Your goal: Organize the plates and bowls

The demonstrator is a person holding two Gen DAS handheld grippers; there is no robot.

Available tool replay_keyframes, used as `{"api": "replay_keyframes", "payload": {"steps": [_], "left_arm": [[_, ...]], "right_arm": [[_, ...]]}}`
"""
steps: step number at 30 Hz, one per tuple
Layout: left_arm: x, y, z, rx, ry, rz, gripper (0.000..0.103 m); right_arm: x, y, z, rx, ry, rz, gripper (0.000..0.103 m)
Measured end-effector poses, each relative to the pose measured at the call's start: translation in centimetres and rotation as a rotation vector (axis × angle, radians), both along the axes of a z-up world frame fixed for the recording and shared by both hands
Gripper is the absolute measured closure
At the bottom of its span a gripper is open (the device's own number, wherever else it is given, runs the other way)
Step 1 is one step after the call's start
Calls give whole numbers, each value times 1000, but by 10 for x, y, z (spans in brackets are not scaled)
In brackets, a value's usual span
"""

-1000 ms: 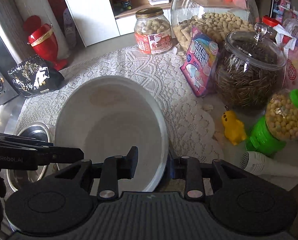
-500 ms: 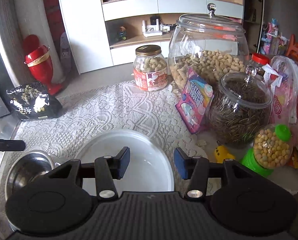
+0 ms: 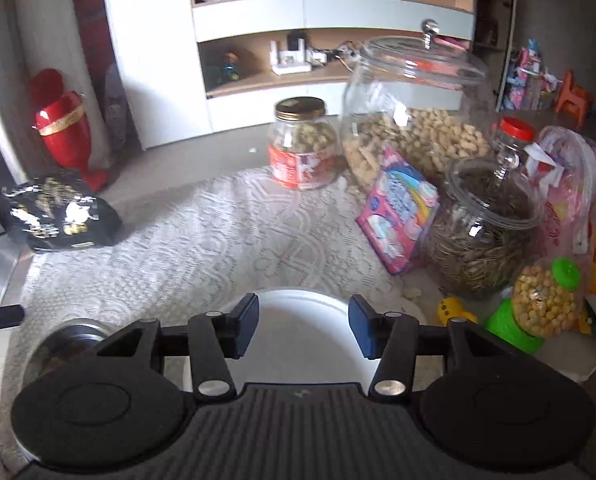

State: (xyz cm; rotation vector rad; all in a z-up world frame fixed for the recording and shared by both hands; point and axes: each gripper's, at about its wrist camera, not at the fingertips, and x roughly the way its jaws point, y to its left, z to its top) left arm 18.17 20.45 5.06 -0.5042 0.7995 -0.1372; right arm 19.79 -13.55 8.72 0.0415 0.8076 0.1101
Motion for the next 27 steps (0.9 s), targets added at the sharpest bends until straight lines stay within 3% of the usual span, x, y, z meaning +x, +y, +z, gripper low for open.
{"api": "replay_keyframes", "payload": {"steps": [3, 7, 13, 15, 17, 20, 27], "left_arm": [[-13, -9, 3, 79, -21, -46, 71], [-21, -22, -7, 144, 3, -99, 71], [-19, -26, -24, 177, 71, -106, 71], [-19, -24, -28, 210, 88, -78, 63], [-17, -18, -32, 184, 105, -61, 55], [-13, -13, -38, 139, 134, -52, 52], [-6, -10, -62, 20, 241, -65, 56]], "right_arm": [[-23, 37, -3, 74, 35, 146, 44], [-36, 86, -38, 135, 159, 267, 44], [-27, 124, -77, 85, 212, 233, 44], [-20, 126, -83, 84, 219, 217, 44], [-14, 126, -88, 87, 232, 194, 44], [-3, 128, -97, 93, 254, 183, 44], [12, 138, -120, 114, 330, 174, 43]]}}
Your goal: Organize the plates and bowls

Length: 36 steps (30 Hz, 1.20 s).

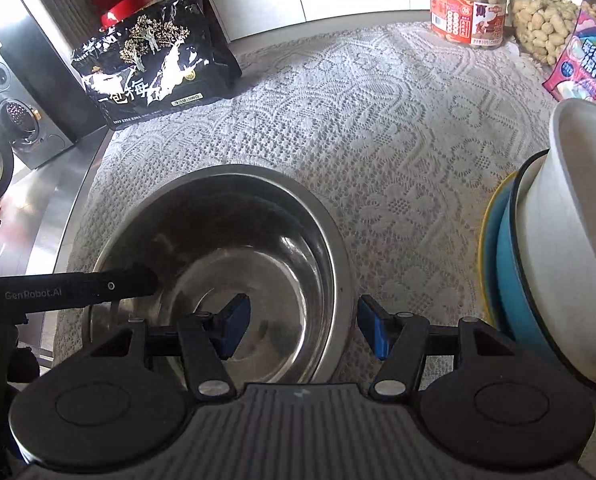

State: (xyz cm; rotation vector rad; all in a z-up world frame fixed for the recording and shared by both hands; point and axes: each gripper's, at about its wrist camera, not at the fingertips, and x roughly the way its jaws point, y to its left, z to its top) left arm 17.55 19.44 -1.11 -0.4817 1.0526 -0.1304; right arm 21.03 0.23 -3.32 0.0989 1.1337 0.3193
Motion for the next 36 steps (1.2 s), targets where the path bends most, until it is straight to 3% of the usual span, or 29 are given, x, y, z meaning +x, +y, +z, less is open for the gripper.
{"api": "replay_keyframes", "payload": {"steps": [9, 16, 20, 26, 30, 36], "left_arm": [[4, -3, -11, -53, 56, -7, 60], [7, -10, -7, 10, 35, -4, 49], [8, 6, -7, -14, 29, 66, 46], [8, 13, -8, -24, 24, 92, 46], [5, 13, -5, -20, 13, 94, 46], [-18, 1, 40, 171, -129, 129, 47]], "right_arm": [[11, 5, -21, 23, 84, -12, 39], [25, 1, -21, 104, 131, -53, 40], [37, 12, -23, 128, 132, -20, 40], [35, 14, -22, 121, 76, 52, 40], [14, 0, 1, 85, -17, 84, 41], [-41, -39, 54, 83, -230, 217, 40]]}}
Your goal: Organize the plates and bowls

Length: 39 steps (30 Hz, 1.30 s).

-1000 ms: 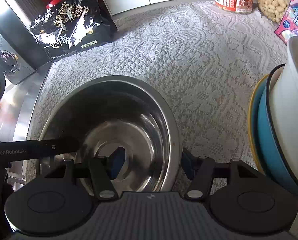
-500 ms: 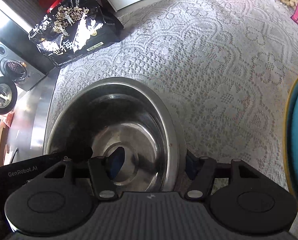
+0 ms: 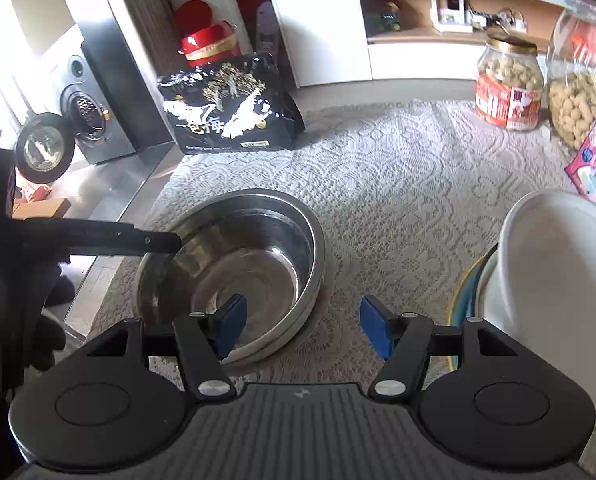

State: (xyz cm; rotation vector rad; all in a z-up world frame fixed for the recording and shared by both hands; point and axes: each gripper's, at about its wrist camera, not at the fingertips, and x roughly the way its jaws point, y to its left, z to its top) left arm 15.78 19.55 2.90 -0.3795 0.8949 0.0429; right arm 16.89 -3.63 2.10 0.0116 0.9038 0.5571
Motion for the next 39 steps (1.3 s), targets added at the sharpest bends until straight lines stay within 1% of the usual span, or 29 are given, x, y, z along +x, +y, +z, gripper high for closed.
{"api": "replay_keyframes", "payload": {"steps": [2, 4, 5, 7, 9, 10, 11, 12, 13, 14, 15, 18, 19, 21, 23, 26, 28, 29, 35, 36, 37, 39], "left_arm": [[-7, -6, 17, 44, -27, 34, 48], [-12, -19, 35, 70, -69, 35, 48], [-13, -31, 46, 72, -95, 11, 48], [-11, -58, 64, 42, -137, -72, 48], [-5, -94, 76, -24, -161, -191, 48], [0, -116, 79, -70, -166, -256, 48], [4, -134, 80, -105, -167, -304, 48], [10, -157, 78, -133, -166, -354, 48], [15, -173, 76, -144, -164, -387, 48], [20, -189, 73, -141, -159, -408, 48], [25, -203, 69, -122, -151, -421, 48], [38, -239, 50, -18, -108, -432, 48], [41, -244, 44, 1, -94, -434, 48], [47, -251, 29, 41, -54, -436, 48], [48, -250, 18, 58, -27, -431, 47], [53, -244, 4, 34, 15, -394, 47], [55, -241, -3, 19, 34, -369, 44], [56, -240, -6, 11, 46, -363, 44], [64, -253, -23, 29, 120, -390, 45], [65, -255, -27, 20, 132, -397, 45], [67, -256, -31, 1, 145, -402, 44], [69, -257, -36, -37, 173, -406, 44]], "right_arm": [[-17, -20, 18, -6, -88, 34, 40], [-29, -49, 38, -16, -204, 2, 39], [-32, -64, 46, -16, -246, -32, 38], [-31, -98, 57, -15, -316, -142, 27], [-24, -130, 57, -33, -334, -272, 25], [-21, -141, 54, -45, -323, -322, 25], [-16, -158, 48, -49, -292, -376, 25], [-12, -169, 42, -42, -261, -401, 25], [-9, -183, 34, -23, -214, -420, 25], [-6, -195, 25, 1, -172, -434, 25], [-4, -202, 20, 19, -146, -445, 25], [0, -221, -1, 59, -99, -492, 25], [3, -225, -5, 69, -90, -499, 25], [9, -229, -15, 95, -63, -498, 25], [18, -227, -25, 120, -25, -474, 25], [32, -222, -41, 168, 47, -440, 25], [40, -219, -51, 190, 88, -436, 25], [43, -218, -55, 199, 108, -440, 25], [52, -212, -79, 245, 185, -437, 27], [52, -212, -81, 254, 186, -437, 32], [51, -212, -83, 274, 186, -432, 40], [50, -212, -85, 298, 193, -416, 50]]}}
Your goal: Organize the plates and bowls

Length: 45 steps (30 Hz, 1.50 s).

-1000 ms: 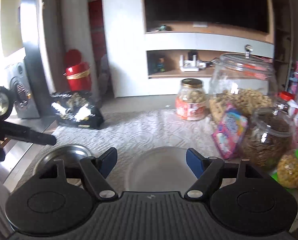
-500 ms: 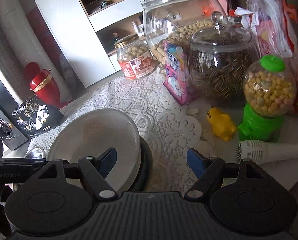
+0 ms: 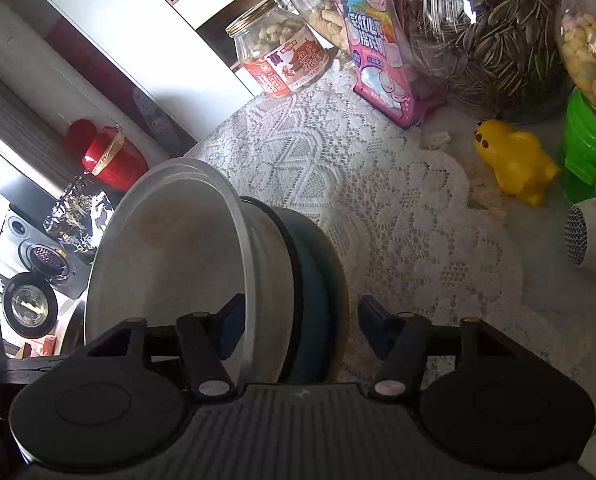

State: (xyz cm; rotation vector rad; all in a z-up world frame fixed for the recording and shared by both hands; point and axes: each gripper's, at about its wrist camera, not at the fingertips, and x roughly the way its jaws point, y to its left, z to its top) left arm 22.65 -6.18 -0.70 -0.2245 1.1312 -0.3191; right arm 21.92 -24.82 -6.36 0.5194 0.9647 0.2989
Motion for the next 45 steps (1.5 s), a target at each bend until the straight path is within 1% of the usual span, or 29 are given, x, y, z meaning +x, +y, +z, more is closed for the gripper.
{"api": "replay_keyframes", "payload": {"steps": [7, 9, 10, 11, 15, 18, 22, 23, 25, 29, 33, 37, 39, 41, 43, 45], "left_arm": [[-1, -10, -5, 40, 16, -27, 46], [-3, -13, -5, 47, 17, -40, 48], [-3, -14, -4, 53, 13, -43, 51], [-4, -15, -3, 63, 5, -46, 53], [-8, -17, 5, 97, -25, -47, 53], [-12, -15, 11, 115, -45, -43, 53], [-22, -11, 25, 140, -100, -36, 54], [-25, -10, 29, 142, -110, -36, 56], [-33, -4, 38, 132, -137, -36, 61], [-46, 8, 61, 59, -228, -11, 63], [-52, 22, 72, 43, -309, 40, 67], [-48, 23, 71, 48, -333, 56, 67], [-46, 23, 71, 39, -331, 57, 67], [-43, 22, 73, 32, -345, 63, 67], [-42, 22, 76, 28, -360, 73, 67], [-38, 21, 76, 31, -359, 73, 67]], "right_arm": [[-2, 9, 0, -29, -16, 35, 49], [-3, 8, -1, -23, -19, 36, 49], [-3, 7, -1, -17, -17, 36, 49], [-3, 6, -2, -11, -16, 34, 49], [-5, 4, -3, -6, -13, 28, 49], [-10, 4, 1, -21, -13, 18, 49], [-28, 1, 17, -83, -73, -12, 49], [-32, 0, 22, -96, -89, -19, 49], [-39, -2, 32, -121, -120, -36, 48], [-50, -5, 42, -132, -145, -68, 44], [-57, -8, 43, -134, -158, -97, 38], [-60, -6, 40, -180, -158, -120, 38], [-61, -3, 46, -194, -187, -101, 38], [-60, -3, 53, -187, -218, -92, 34], [-57, -6, 61, -177, -243, -117, 33], [-50, -9, 64, -188, -255, -154, 33]]}}
